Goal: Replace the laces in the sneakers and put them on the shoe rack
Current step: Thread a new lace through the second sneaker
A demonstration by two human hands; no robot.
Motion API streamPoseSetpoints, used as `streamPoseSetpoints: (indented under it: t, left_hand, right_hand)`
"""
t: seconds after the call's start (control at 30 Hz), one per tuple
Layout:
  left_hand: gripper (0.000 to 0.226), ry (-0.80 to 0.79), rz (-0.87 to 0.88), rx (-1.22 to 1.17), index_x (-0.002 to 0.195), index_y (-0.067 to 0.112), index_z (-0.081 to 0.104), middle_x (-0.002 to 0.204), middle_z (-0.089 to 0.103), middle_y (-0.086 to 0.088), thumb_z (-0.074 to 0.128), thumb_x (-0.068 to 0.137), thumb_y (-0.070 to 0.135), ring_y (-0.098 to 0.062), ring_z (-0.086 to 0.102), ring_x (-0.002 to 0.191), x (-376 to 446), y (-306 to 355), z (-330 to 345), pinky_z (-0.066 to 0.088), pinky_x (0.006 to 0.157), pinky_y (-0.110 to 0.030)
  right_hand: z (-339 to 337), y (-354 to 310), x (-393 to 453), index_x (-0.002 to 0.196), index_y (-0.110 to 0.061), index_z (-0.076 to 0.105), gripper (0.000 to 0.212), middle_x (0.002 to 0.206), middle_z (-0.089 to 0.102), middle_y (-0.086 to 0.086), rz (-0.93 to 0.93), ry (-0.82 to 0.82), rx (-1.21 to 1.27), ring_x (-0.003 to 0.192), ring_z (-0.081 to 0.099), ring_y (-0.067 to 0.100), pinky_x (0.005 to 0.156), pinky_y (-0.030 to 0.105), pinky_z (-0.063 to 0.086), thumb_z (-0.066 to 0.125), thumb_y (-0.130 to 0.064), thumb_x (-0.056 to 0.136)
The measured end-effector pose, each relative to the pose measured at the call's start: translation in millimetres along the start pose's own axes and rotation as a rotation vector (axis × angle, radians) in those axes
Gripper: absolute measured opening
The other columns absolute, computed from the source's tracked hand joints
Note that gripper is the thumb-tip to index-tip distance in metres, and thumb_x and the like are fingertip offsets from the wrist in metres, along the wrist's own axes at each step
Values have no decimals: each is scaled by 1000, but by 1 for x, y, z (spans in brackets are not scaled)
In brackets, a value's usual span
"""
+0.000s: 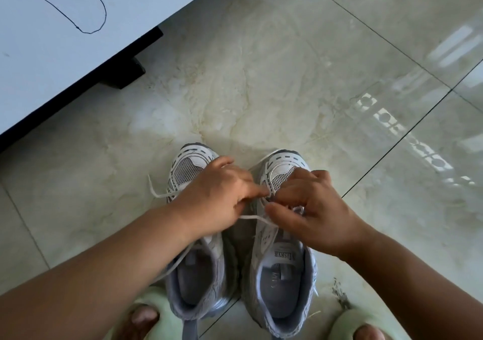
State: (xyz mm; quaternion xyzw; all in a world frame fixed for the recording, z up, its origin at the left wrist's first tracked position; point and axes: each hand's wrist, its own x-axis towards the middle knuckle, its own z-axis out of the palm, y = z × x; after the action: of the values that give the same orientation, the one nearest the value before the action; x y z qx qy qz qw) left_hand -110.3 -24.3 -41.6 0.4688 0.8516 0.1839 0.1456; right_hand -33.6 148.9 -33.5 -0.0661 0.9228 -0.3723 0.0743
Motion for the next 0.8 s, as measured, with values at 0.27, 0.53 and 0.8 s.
streamPoseSetpoints:
  t: [0.27,0.53,0.8]
  left_hand:
    - [31,69,-44,0,85,19,75,63,54,4,48,82,33,-18,56,57,-7,10,8,35,61,-23]
    - [25,86,-99,-83,80,18,75,62,53,5,55,81,33,-17,55,57,-4,14,10,34,63,-24]
    - [11,122,-111,-32,75,18,75,59,53,3,67,71,24,-18,53,54,4,17,15,29,62,-21]
  right_hand:
    - [5,7,-7,55,-26,56,17,65,46,-13,197,42,-199,79,40,11,69,28,14,58,-36,68]
    - [11,11,-8,61,-32,65,11,72,53,-12,255,50,-115,87,40,12,70,27,12,67,-42,64]
    - [18,10,-10,62,-34,67,9,70,52,-15,297,121,-29,88,39,10,72,25,12,66,-42,64]
